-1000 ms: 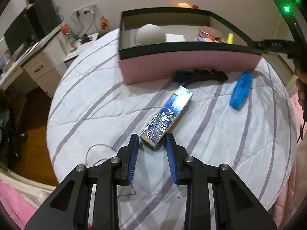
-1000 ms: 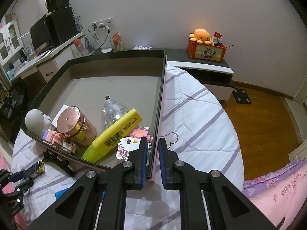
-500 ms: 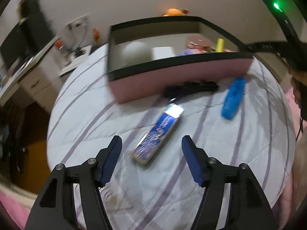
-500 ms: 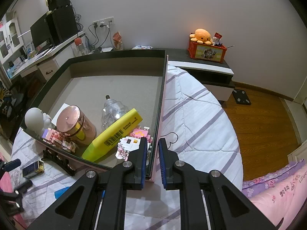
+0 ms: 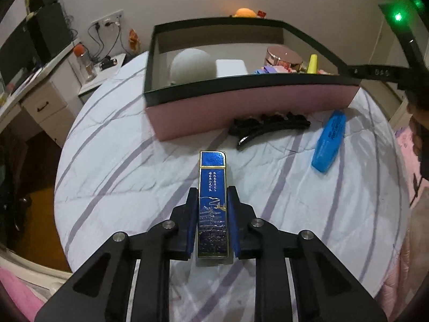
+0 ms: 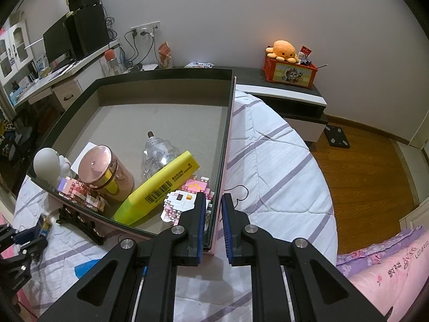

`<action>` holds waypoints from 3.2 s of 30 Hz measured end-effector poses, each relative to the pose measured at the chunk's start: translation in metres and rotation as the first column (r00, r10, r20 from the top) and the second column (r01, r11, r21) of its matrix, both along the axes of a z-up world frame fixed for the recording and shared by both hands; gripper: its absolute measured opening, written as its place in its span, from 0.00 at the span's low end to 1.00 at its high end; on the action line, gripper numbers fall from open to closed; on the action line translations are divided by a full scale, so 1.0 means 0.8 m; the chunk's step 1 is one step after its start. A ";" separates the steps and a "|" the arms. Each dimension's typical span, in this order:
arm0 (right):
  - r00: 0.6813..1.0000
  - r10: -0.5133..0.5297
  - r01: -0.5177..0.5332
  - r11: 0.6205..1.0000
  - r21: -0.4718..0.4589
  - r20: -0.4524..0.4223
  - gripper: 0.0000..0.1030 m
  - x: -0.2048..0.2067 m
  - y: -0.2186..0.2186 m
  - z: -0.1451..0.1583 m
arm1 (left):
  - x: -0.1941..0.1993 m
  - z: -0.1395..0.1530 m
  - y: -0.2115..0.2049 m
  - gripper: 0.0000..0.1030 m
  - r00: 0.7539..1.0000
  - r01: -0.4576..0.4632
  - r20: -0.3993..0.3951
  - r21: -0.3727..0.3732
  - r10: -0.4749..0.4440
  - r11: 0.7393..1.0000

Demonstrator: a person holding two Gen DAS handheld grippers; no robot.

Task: Organize rigid objects
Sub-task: 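Carry the blue-gold box into the pink box and open the left gripper, then move the left gripper to the blue marker and close on it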

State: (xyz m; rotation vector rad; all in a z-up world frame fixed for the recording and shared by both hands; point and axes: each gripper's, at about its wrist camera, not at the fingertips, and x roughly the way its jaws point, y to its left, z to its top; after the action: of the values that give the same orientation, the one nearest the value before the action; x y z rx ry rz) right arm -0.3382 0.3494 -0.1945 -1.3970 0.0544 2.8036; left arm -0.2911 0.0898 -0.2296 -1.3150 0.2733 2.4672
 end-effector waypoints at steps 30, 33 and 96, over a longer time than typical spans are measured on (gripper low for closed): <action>1.000 -0.012 0.012 1.000 -0.016 -0.014 0.13 0.002 0.000 0.000 | -0.144 0.060 0.083 0.20 0.999 0.014 -0.029 0.011 -0.014 1.000; 1.000 -0.014 0.013 1.000 -0.013 -0.018 0.13 0.002 0.000 0.000 | -0.146 0.058 0.081 0.21 0.999 0.003 -0.044 0.024 -0.002 1.000; 0.996 0.012 -0.020 0.995 -0.095 -0.084 0.16 0.014 0.013 -0.004 | 0.020 -0.009 0.146 0.33 0.993 0.113 -0.036 0.055 -0.111 0.992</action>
State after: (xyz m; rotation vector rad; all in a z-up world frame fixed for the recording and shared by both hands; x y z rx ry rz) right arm -0.3266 0.3597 -0.1980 -1.3020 0.1821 2.9078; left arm -0.2752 0.2064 -0.2371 -1.2039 0.2753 2.3870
